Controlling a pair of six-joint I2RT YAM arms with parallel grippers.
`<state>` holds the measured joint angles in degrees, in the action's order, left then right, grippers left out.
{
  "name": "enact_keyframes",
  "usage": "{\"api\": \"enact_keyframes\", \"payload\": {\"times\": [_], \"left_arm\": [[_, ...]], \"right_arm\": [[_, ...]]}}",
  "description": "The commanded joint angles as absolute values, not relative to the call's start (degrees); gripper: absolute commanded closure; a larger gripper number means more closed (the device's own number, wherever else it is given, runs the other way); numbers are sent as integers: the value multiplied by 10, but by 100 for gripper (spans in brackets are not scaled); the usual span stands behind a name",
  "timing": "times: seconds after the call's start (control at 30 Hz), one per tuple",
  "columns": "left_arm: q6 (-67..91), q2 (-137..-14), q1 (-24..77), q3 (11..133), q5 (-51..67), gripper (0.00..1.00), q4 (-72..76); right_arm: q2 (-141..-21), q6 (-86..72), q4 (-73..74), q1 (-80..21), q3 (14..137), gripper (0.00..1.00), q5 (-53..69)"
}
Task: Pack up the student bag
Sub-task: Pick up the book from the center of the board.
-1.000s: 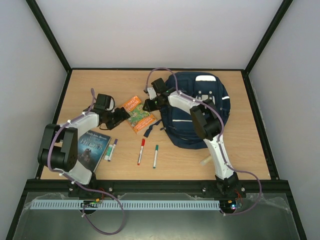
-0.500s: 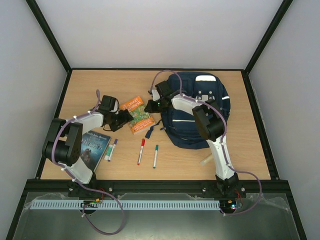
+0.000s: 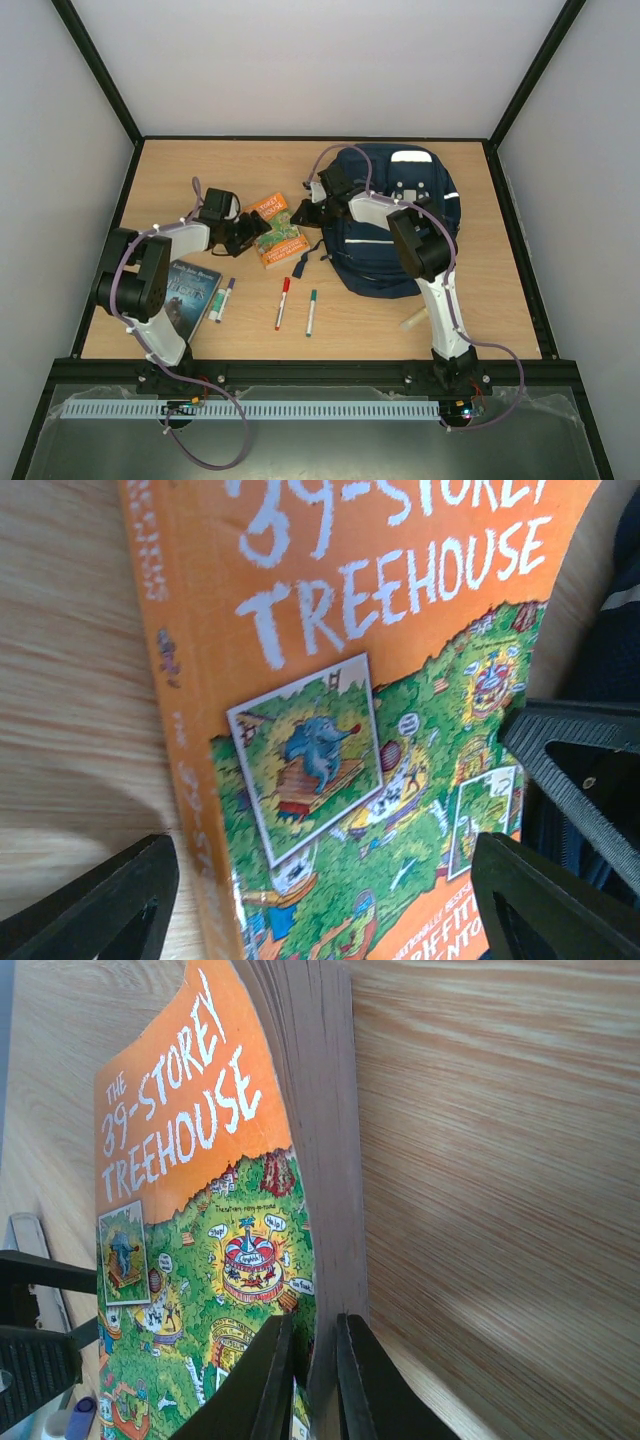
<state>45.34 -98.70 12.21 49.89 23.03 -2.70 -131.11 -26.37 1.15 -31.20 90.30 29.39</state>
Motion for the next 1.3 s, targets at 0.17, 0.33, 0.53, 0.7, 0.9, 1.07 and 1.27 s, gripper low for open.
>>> {"api": "enact_keyframes", "payload": {"times": [0.17,0.33,0.53,0.7,0.9,1.07,1.27], "left_arm": [[559,-1058,126,465,283,14,35],[576,-1040,136,453,313,15,112],[588,-961,136,438,317,17,188],[604,-924,137,436,309,19,209],[633,-913,136,416,300,34,255],[659,-947,138,418,318,47,275],[656,-964,138,431,317,62,248]], "right_arm": [[-1404,-272,176,-317,843,90,247],[-1404,-272,172,-317,840,89,250],[-1405,-274,171,-317,840,87,260],[-1402,-273,170,-318,840,87,264],[-1394,-271,166,-317,836,84,265],[-1396,-271,166,-317,836,84,269],[-1398,-271,166,-317,837,81,274]]}}
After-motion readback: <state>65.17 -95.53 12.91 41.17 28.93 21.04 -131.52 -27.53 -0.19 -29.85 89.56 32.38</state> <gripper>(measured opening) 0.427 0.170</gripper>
